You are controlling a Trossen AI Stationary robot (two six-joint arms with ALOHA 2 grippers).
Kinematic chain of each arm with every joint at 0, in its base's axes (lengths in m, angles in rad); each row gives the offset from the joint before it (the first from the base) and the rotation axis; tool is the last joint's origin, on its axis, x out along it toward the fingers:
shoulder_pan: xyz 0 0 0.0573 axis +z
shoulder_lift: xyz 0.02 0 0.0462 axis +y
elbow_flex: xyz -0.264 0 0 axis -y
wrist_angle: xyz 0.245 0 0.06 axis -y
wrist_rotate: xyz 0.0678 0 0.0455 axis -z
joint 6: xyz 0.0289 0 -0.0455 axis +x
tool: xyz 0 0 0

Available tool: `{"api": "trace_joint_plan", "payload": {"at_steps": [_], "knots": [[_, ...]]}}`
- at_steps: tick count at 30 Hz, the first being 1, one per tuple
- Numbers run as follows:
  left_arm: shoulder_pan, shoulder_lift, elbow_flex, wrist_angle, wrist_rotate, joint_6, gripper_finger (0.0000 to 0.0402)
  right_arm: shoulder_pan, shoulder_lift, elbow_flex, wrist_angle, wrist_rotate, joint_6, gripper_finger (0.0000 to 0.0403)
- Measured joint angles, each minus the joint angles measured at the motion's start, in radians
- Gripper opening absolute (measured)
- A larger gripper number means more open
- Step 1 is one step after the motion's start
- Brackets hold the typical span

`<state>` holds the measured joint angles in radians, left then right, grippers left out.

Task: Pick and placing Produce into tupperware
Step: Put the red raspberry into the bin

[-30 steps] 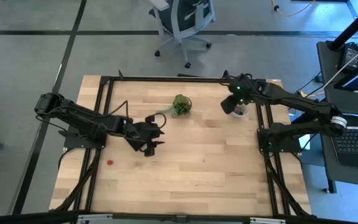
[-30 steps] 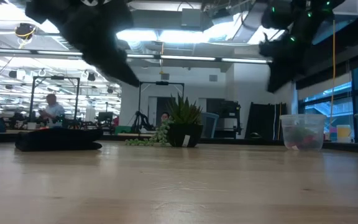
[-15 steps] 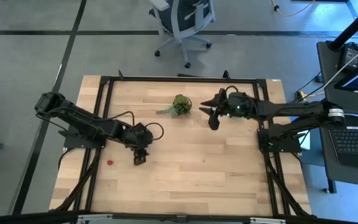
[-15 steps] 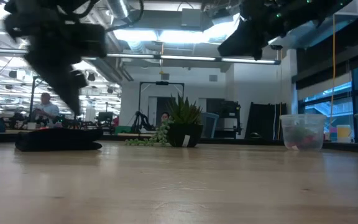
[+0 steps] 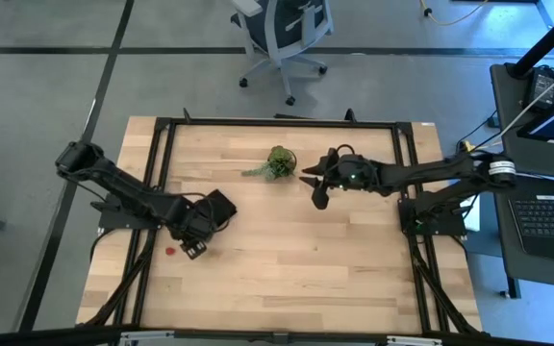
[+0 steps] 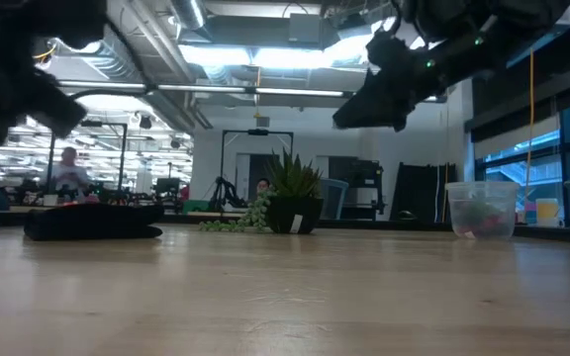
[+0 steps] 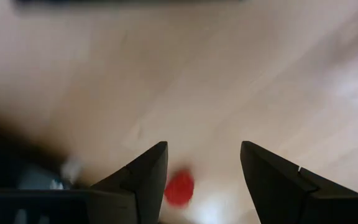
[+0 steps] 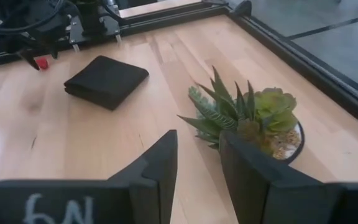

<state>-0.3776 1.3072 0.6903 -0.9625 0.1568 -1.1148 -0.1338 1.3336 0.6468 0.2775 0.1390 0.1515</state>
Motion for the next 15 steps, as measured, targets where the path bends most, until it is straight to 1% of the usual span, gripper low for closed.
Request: {"api": "trace_joint_plan", "payload": {"at_steps": [2, 5, 15], "knots": [[-0.016, 0.008, 0.001, -0.024, 0.047, -0.068, 0.0195, 0.000, 0.029, 0.000, 0.034, 0.000, -0.001, 0.0122], [-0.040, 0.023, 0.001, -0.033, 0.098, -0.121, 0.0195, 0.000, 0.069, 0.000, 0.077, 0.000, -0.001, 0.0122], [-0.126, 0.087, 0.001, -0.051, 0.103, -0.140, 0.0195, 0.000, 0.140, 0.000, 0.117, 0.000, 0.000, 0.0122]]}}
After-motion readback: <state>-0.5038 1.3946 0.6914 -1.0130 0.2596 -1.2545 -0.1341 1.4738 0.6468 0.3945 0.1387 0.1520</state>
